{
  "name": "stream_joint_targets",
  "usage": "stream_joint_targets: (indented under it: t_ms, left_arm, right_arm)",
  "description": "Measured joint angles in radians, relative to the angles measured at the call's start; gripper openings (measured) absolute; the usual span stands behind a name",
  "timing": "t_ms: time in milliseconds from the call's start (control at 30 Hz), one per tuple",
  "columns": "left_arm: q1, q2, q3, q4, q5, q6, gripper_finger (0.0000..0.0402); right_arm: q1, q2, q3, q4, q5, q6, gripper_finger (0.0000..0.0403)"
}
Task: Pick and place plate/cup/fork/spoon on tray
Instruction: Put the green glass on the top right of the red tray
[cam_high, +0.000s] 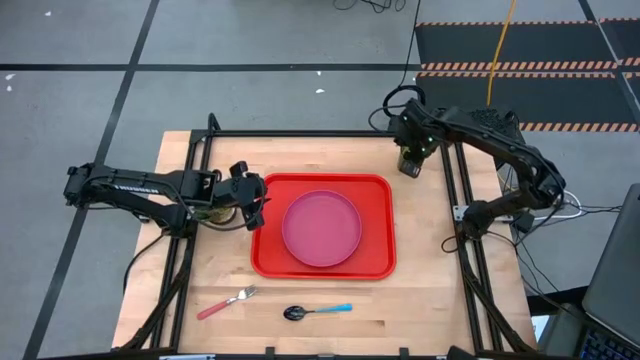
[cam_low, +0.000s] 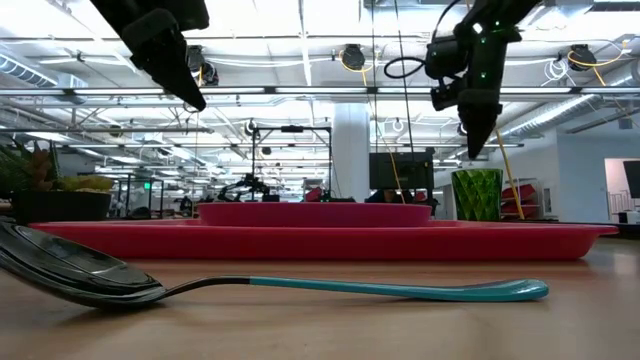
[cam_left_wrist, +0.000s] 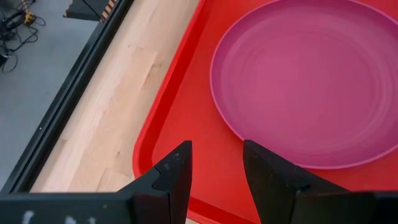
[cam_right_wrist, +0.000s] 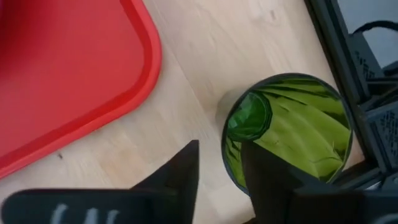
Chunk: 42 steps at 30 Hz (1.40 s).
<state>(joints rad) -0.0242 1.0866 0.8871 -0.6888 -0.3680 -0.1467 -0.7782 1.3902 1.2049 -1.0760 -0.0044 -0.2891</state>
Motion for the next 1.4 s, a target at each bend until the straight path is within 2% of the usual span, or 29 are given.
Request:
stream_joint_targets:
  t_ms: [167, 300, 533, 967, 1400]
  left_arm:
    - [0.0, 0.0, 0.0, 0.0, 0.0, -0.004, 0.0145]
    - [0.0, 0.0, 0.0, -0.002, 0.0, -0.004, 0.0145]
    - [0.0, 0.0, 0.0, -0.005, 0.0, -0.005, 0.0145]
    - [0.0, 0.0, 0.0, -0.012, 0.0, -0.011, 0.0145]
    - [-0.024, 0.0, 0.0, -0.012, 0.004, -0.012, 0.0145]
  right_arm:
    - [-0.009, 0.019, 0.0, 0.001, 0.001, 0.015, 0.016]
    - [-0.008, 0.034, 0.0, 0.005, 0.0, 0.015, 0.0165]
    - [-0.006, 0.082, 0.0, 0.003, -0.001, 0.018, 0.014]
    - [-0.005, 0.089, 0.0, 0.018, 0.002, 0.017, 0.0078]
    - [-0.005, 0.088, -0.087, 0.107, 0.006, 0.014, 0.0069]
